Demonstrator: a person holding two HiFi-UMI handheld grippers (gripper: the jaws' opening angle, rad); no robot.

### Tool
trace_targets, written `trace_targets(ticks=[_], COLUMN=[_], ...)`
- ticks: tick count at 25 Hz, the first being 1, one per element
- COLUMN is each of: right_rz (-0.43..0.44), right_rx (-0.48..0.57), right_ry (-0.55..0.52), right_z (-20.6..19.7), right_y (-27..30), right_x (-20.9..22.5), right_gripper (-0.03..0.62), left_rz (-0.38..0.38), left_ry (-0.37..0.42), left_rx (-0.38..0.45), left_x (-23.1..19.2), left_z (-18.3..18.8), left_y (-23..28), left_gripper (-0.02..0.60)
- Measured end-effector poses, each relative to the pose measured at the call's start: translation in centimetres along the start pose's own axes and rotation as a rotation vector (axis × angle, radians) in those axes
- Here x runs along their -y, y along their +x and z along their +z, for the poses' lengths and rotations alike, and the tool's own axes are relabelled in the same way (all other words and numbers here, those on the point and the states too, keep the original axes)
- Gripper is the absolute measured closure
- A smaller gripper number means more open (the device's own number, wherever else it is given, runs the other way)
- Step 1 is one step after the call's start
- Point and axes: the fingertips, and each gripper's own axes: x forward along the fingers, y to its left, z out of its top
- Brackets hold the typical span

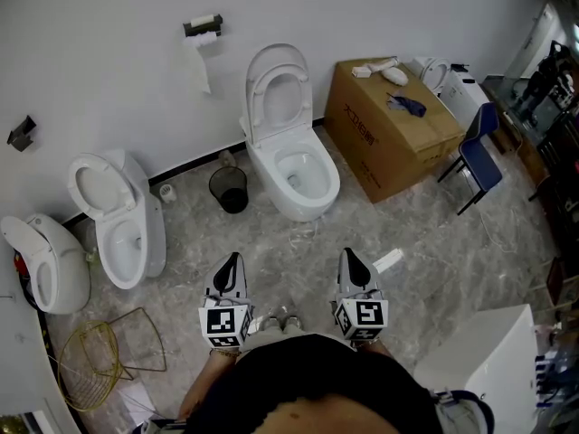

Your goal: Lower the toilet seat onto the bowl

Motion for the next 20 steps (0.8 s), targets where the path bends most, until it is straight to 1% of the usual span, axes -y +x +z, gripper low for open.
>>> trace_targets(ticks=[2,7,9,13,17,20], right_rz=[0.006,0.0,0.011,0.033,0.059,0.074], right_rx=[0.005,0.0,-0.003,0.002,0.003,0.001], right_ry=[-0.012,0.009,0.002,-0.023,-0.043,-0.038], right_z=[0.0,0.3,0.2,-0.3,-0.6,-0.7], right_y=[0.0,0.1,0.2,0.2,0.5,1.1], right_x=[0.2,1.1,1.5,2.1,2.6,3.0], right_gripper=[0.588,0.588,0.588,0.588,0.588,0.588], left_rz=[-0.001,-0.001,0.006,0.027,0.059,0.076], left_ry=[-0.002,0.003,0.0,-0.016,0.002,0.003], left_rx=[-0.015,-0.011,-0.009,0.011,0.032,0.041], left_x=[0.1,0.9,1.0,0.9,0.7,0.7], left_z=[-0.2,0.1,-0.1,-0.2,0.2,0.6], left_y=[0.1,0.9,1.2,1.9,2.5,2.8], left_gripper=[0.575,0.575,0.575,0.575,0.577,0.575])
